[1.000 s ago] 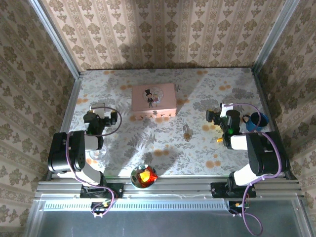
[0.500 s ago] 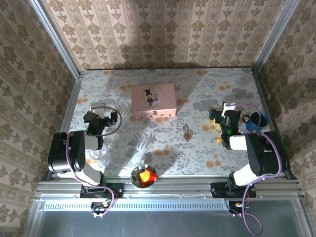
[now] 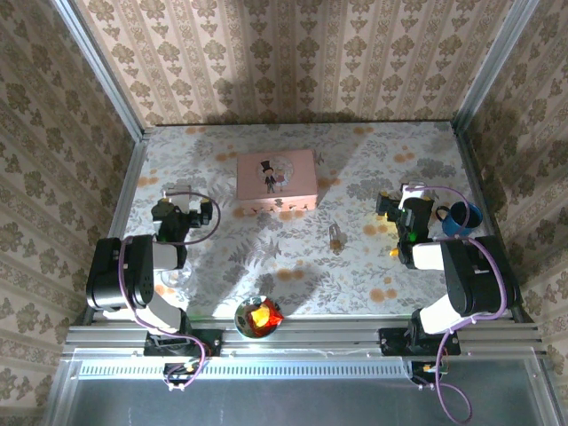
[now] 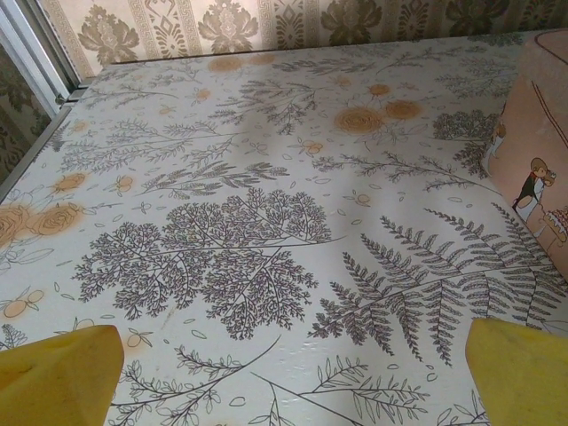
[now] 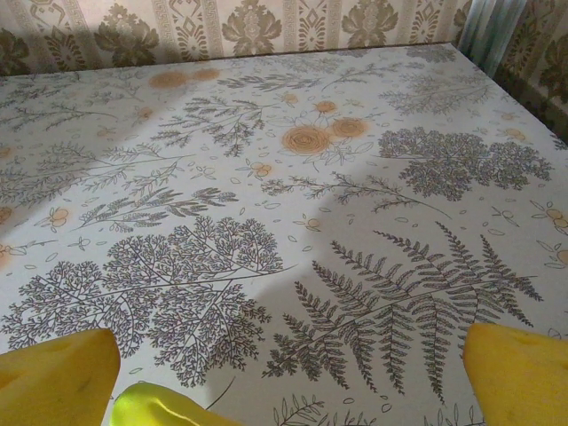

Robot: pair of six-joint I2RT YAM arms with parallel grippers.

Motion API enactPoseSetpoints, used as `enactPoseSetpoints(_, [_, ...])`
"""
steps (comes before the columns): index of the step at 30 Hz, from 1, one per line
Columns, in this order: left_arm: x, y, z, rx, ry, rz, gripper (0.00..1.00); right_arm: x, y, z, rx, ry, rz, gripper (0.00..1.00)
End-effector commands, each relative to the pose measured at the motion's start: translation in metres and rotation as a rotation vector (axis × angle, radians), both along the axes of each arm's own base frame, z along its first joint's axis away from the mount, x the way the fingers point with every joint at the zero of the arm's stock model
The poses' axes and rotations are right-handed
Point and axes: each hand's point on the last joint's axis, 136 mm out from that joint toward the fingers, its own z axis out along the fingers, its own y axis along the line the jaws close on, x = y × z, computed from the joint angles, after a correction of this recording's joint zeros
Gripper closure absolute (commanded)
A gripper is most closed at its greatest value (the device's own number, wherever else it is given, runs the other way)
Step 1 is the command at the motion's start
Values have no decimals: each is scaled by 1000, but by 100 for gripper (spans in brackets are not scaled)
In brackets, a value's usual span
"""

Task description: Unlock the padlock with the key

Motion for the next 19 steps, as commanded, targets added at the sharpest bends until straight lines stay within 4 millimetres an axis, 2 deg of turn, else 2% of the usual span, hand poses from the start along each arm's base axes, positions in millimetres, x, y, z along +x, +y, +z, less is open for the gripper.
enactPoseSetpoints(1, [1,0,3,22,-9,-2,0,-1,-2,3,-6,-19,-20,0])
enactPoseSetpoints(19, [1,0,3,22,-6,2,0,-1,-2,3,-6,-20,-20,0])
